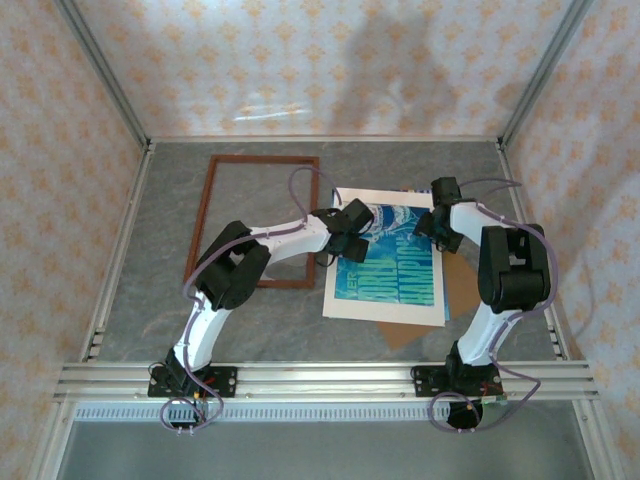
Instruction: Put the photo into the frame
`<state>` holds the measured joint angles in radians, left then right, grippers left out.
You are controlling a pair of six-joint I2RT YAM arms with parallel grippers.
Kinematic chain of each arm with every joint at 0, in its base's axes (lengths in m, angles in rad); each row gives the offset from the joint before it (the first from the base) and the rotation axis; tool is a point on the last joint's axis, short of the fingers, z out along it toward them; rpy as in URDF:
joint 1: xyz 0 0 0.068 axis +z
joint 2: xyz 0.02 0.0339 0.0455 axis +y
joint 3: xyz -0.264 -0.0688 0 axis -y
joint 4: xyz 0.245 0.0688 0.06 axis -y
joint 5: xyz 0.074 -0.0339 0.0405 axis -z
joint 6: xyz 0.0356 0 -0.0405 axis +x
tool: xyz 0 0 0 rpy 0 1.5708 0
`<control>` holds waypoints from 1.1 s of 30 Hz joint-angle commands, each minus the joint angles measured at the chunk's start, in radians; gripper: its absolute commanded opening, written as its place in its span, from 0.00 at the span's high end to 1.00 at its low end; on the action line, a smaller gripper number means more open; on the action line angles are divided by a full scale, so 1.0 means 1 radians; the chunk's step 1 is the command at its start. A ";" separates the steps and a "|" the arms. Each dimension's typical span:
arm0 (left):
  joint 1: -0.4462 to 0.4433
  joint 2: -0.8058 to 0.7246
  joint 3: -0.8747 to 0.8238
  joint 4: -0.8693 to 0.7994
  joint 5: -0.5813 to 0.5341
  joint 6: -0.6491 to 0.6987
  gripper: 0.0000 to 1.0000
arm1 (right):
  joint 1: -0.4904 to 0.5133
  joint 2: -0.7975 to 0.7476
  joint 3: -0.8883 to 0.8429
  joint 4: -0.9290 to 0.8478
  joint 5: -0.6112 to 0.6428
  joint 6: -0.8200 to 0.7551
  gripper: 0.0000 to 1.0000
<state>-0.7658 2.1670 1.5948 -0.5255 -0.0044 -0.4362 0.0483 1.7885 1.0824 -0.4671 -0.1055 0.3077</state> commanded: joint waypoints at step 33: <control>-0.002 0.016 -0.050 0.064 0.067 -0.012 0.12 | -0.005 -0.225 -0.184 0.165 -0.296 -0.051 0.39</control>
<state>-0.7639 2.1662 1.5776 -0.4908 0.0151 -0.4377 0.0364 1.5940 0.9150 -0.3618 -0.3534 0.2714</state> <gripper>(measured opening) 0.881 0.607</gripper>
